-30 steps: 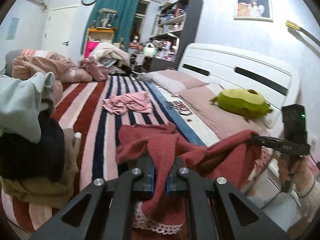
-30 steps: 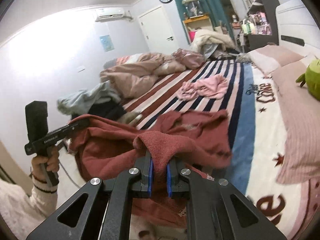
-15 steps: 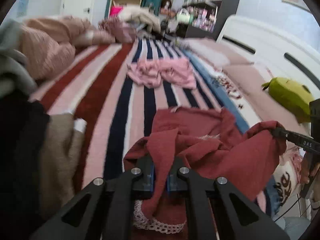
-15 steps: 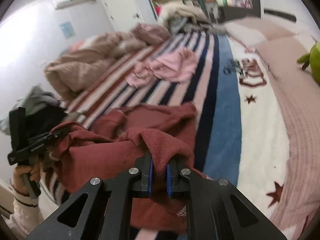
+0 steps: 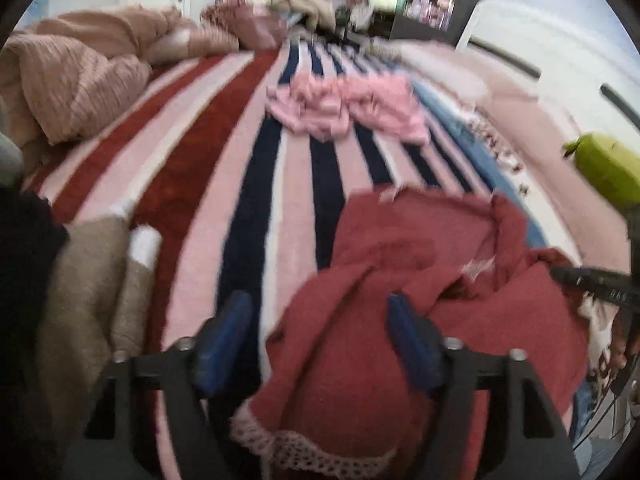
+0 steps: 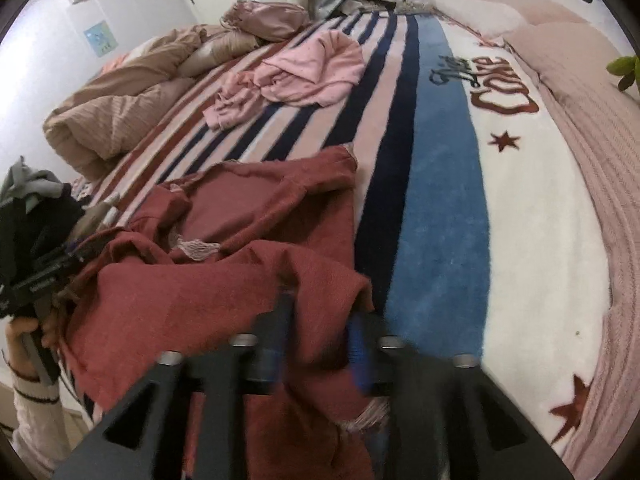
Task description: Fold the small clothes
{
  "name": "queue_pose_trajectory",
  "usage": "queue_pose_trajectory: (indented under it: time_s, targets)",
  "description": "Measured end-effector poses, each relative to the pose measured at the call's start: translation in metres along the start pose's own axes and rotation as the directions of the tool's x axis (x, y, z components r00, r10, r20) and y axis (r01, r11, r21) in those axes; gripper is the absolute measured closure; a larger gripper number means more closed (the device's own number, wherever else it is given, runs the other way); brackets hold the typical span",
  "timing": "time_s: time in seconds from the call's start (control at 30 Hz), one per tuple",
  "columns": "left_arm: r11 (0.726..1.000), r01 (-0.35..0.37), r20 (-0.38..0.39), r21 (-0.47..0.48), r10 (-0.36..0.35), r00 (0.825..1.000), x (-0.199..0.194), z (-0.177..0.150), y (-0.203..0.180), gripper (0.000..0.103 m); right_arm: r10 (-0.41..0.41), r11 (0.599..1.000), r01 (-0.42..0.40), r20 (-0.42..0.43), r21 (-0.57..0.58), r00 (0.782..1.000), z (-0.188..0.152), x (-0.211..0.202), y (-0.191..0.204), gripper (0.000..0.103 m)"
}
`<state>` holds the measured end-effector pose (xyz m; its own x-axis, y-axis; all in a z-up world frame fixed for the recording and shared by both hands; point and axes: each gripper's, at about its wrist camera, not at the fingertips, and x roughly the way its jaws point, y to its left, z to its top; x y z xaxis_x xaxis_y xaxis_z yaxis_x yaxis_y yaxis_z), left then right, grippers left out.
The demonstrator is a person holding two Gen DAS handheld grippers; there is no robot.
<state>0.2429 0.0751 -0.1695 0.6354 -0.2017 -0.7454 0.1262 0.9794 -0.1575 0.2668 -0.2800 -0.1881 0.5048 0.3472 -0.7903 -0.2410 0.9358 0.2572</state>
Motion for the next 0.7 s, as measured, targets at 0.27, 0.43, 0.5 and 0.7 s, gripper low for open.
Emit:
queue_pose_trajectory:
  time_s: [0.27, 0.43, 0.5, 0.7]
  targets:
    - [0.994, 0.084, 0.054, 0.071, -0.088, 0.995, -0.026, 0.047, -0.019, 0.012, 0.013, 0.999, -0.008, 0.094, -0.053, 0.995, 0.031, -0.037, 0.006, 0.044]
    - [0.985, 0.002, -0.167, 0.171, 0.027, 0.986, 0.067, 0.062, -0.05, 0.023, 0.033, 0.998, -0.029, 0.095, -0.049, 0.995, 0.045, -0.024, 0.013, 0.044]
    - [0.985, -0.022, -0.223, 0.169, 0.06, 0.973, 0.092, 0.061, -0.051, 0.043, 0.053, 0.997, -0.049, 0.082, -0.054, 0.995, 0.044, -0.017, 0.015, 0.044]
    - [0.992, 0.003, -0.22, 0.126, 0.025, 0.975, 0.101, 0.067, -0.038, 0.092, 0.054, 0.995, -0.049, 0.05, -0.083, 0.997, 0.048, 0.005, 0.012, 0.044]
